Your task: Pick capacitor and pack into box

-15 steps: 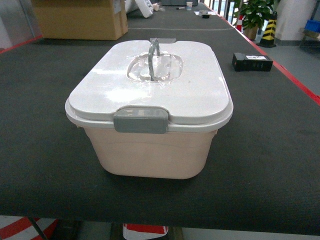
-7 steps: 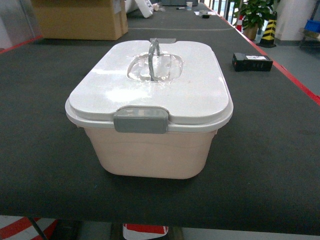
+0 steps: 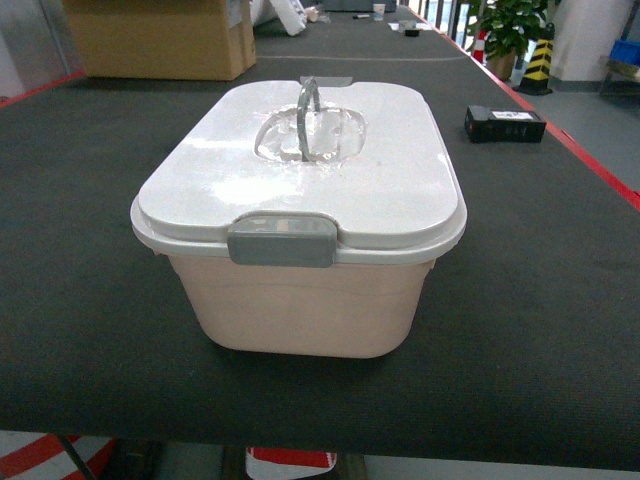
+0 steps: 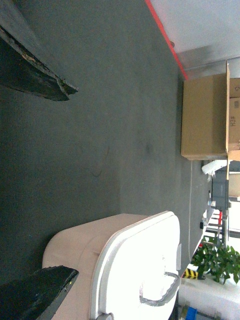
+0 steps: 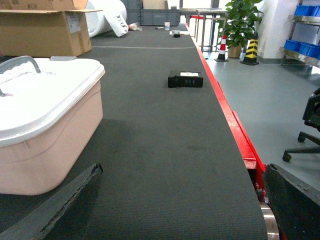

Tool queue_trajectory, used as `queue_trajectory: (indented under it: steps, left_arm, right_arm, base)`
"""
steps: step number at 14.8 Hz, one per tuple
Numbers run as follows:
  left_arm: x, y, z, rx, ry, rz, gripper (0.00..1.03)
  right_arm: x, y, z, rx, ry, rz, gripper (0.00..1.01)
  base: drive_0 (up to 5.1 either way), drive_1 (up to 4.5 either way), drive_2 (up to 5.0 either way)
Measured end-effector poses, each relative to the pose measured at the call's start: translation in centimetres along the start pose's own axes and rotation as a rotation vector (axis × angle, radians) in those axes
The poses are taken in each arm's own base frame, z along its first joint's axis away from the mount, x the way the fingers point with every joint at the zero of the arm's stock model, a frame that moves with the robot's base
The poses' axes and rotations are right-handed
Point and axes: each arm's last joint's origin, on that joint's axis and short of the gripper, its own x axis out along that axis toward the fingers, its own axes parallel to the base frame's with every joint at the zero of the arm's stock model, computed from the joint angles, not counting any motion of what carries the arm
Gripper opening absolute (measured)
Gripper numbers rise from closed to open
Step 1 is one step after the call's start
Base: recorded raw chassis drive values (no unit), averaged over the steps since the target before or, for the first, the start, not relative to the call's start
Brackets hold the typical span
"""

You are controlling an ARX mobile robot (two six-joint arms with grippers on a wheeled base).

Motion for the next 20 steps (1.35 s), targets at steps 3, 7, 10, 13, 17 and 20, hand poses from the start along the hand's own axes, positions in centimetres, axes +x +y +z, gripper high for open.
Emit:
queue_trajectory:
  steps: [3, 7, 10, 13, 17, 20]
  left_arm:
    - [0.0, 0.0, 0.0, 0.0, 0.0, 0.0, 0.98]
    - [0.0, 0.0, 0.0, 0.0, 0.0, 0.0, 0.98]
    - [0.0, 0.0, 0.0, 0.0, 0.0, 0.0, 0.98]
    - [0.0, 0.0, 0.0, 0.0, 0.0, 0.0, 0.98]
    - [0.0, 0.0, 0.0, 0.0, 0.0, 0.0, 0.98]
    - [0.0, 0.0, 0.0, 0.0, 0.0, 0.0, 0.98]
  right_arm:
    - [0.0, 0.0, 0.0, 0.0, 0.0, 0.0, 0.98]
    - [0.0, 0.0, 0.0, 0.0, 0.0, 0.0, 0.98]
    - [0.0, 0.0, 0.0, 0.0, 0.0, 0.0, 0.98]
    - [0.0, 0.0, 0.0, 0.0, 0.0, 0.0, 0.98]
    - [0.0, 0.0, 0.0, 0.0, 0.0, 0.0, 0.98]
    - [0.0, 0.0, 0.0, 0.0, 0.0, 0.0, 0.98]
  base:
    - [0.0, 0.0, 0.0]
    - [0.0, 0.0, 0.0]
    - [0.0, 0.0, 0.0]
    - [0.0, 0.0, 0.0]
    - [0.0, 0.0, 0.0]
    - [0.0, 0.0, 0.0]
